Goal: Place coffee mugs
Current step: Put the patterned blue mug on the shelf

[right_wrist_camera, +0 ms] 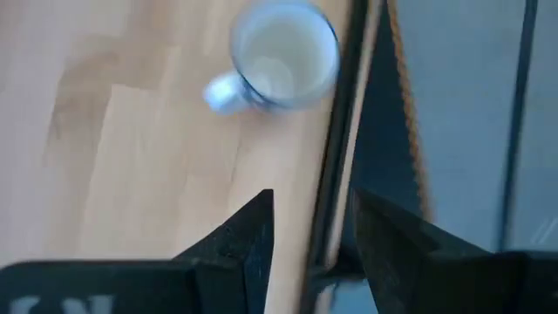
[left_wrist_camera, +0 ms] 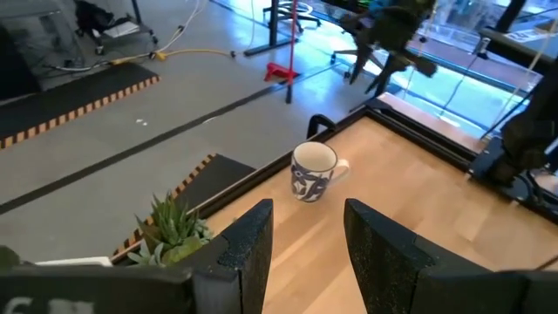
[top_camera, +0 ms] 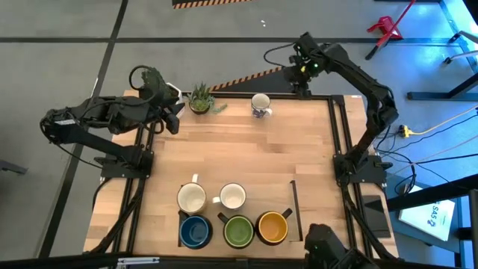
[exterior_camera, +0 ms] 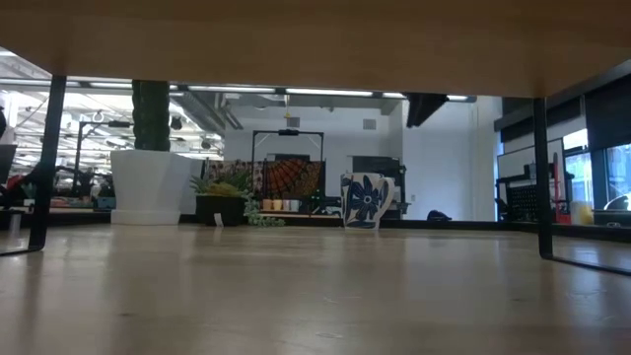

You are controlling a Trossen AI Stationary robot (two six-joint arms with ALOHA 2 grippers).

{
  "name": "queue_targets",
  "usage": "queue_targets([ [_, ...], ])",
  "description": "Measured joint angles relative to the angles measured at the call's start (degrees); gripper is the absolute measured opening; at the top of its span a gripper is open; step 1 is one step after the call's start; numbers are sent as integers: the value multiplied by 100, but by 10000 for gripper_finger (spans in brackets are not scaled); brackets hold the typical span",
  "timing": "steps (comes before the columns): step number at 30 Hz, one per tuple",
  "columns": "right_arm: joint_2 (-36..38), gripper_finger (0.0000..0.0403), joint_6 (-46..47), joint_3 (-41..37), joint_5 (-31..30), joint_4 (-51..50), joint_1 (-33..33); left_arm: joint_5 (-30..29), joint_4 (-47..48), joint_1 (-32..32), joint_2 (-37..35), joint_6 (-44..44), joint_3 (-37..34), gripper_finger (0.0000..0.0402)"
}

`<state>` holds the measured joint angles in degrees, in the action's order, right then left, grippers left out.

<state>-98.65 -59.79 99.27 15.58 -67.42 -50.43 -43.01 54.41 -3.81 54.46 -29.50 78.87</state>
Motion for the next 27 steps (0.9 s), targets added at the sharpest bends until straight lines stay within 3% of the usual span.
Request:
queue_targets([
  [4,89,140,-1755,12,-45,-288,186,0,2,104,0,7,0,137],
  [8,-41,140,-2437,-21,-295,-359,579,29,8,158,-2,207,0,137],
  [17,-225,140,-2148,-19,-690,-93,1568,121,9,165,-2,288,0,137],
  [22,-162,140,-1523,-21,-702,-887,1720,562,-753,218,278,424,-28,137],
  [27,254,140,-588,-19,-627,-1223,1700,1684,-1409,1386,1438,1379,508,137],
])
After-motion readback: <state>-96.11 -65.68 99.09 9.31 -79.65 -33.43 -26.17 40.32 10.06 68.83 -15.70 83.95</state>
